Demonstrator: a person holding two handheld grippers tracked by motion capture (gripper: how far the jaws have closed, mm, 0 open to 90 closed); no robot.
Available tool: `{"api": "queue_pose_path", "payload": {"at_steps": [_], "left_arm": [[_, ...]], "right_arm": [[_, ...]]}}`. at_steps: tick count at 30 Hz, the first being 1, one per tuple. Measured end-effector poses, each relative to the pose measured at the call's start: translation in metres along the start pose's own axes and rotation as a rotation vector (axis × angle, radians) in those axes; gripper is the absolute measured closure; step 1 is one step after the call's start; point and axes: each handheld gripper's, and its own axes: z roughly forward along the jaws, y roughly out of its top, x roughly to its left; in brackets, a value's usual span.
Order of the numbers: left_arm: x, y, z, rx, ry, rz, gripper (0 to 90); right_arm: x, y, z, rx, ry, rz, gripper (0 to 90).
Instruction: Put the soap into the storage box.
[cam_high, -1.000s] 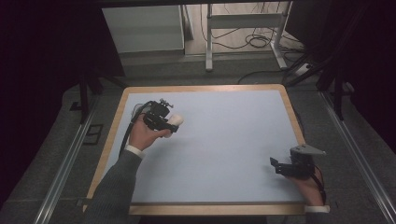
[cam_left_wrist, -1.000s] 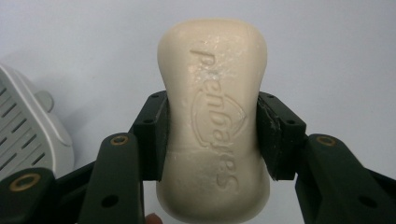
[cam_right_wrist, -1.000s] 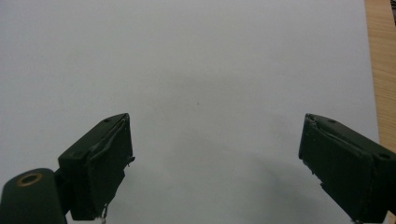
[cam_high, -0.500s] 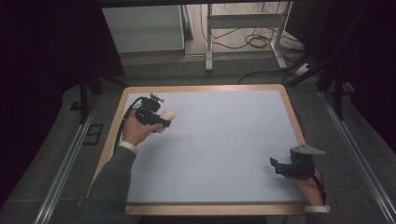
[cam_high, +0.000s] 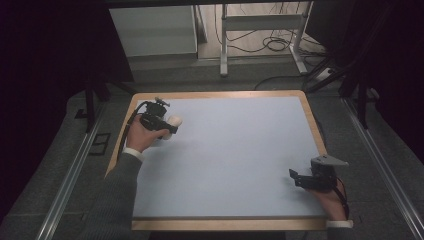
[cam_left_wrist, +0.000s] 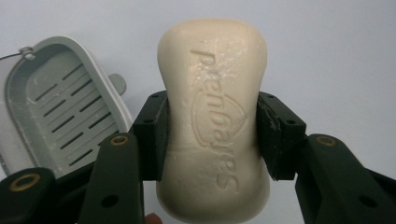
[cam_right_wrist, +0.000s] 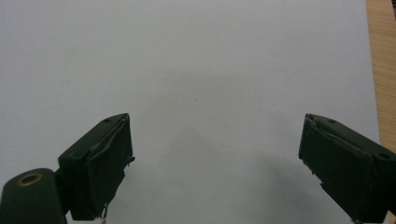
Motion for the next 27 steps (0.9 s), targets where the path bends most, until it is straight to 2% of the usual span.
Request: {"api": "queue_pose_path", "payload": {"at_steps": [8, 15, 23, 27], "left_arm": [[0.014, 0.001, -0.003, -0.026, -0.005, -0.047, 49.6], [0.028, 0.003, -0.007, -0.031, 0.014, -0.076, 49.5], [0.044, 0.004, -0.006, -0.033, 0.045, -0.123, 49.6], [0.045, 0.005, -0.003, -0.040, 0.078, -0.116, 49.6]], "right_arm": [[0.000, -0.001, 0.001, 0.005, -0.003, -0.002, 9.5], [-0.001, 0.000, 0.000, 0.005, -0.003, 0.000, 9.6], [-0.001, -0.001, 0.001, 0.006, -0.004, -0.001, 9.6], [-0.001, -0.001, 0.001, 0.009, -0.003, -0.002, 9.5]]}}
